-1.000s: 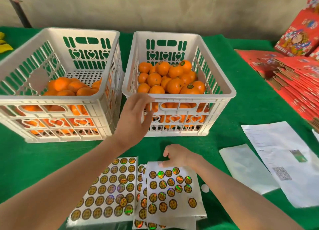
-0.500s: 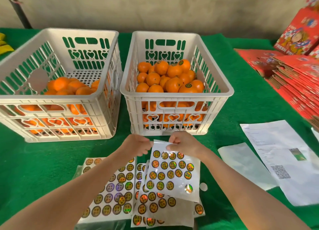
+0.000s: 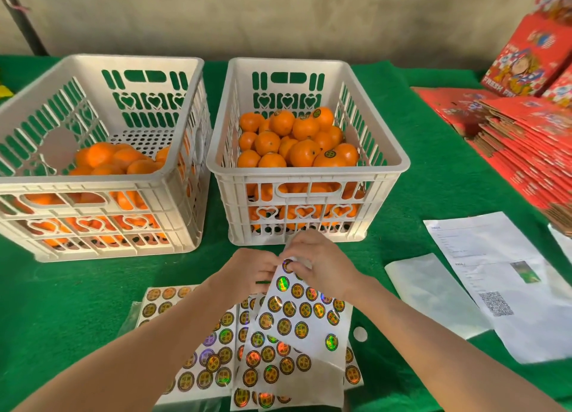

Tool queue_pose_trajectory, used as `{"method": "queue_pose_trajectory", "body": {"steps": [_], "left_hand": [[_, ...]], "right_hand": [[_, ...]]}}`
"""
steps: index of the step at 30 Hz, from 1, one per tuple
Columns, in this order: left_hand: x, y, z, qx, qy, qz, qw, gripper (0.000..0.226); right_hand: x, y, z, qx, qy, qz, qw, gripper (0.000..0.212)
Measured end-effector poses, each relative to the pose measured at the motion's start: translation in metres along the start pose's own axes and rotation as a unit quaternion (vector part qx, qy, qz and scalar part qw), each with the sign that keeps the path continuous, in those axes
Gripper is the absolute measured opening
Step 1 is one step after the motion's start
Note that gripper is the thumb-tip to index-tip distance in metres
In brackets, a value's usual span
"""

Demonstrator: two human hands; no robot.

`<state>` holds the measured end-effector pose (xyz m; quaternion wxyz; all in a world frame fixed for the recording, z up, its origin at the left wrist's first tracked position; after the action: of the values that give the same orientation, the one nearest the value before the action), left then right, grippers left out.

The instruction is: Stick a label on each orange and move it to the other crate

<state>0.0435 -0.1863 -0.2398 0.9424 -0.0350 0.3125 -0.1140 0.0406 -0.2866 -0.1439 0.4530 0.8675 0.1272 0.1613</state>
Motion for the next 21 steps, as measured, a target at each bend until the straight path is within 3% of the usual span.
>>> {"method": "queue_pose_trajectory", "body": {"steps": [8,13,15,17,19,21], "left_hand": [[-0.001,-0.005,-0.007,-0.006,0.011,-0.056,0.998,0.012],[-0.003,0.004,0.002,0.124,-0.064,-0.019,0.99,0.01],[-0.007,0.003,0.01,0.27,-0.111,-0.031,0.956,0.011],[-0.014,-0.001,0.027,0.445,-0.186,-0.026,0.875,0.012],[-0.03,0.01,0.062,0.459,-0.284,0.044,0.841,0.023],[-0.059,0.03,0.109,0.395,-0.397,0.116,0.82,0.016]], "right_hand": [[-0.005,0.002,-0.022,-0.035,0.094,0.038,0.994,0.008],[-0.004,0.0,0.008,0.029,-0.027,0.035,0.999,0.005],[-0.003,0.011,0.005,0.076,-0.032,0.069,0.994,0.004],[0.0,0.027,-0.01,0.111,-0.009,0.115,0.987,0.005],[0.009,0.045,-0.032,0.143,0.026,0.16,0.976,0.006],[0.022,0.064,-0.063,0.165,0.063,0.209,0.962,0.004]]}}
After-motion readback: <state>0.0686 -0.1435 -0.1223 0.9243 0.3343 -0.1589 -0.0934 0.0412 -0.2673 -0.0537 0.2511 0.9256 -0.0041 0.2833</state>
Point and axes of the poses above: each hand's wrist, its own x-axis towards the middle knuckle, its own y-axis out of the back of the hand, z = x × y, the point moved 10 cm from there along x, towards the middle knuckle, and after that the axes turned 8 degrees about -y, right-handed, at the moved point
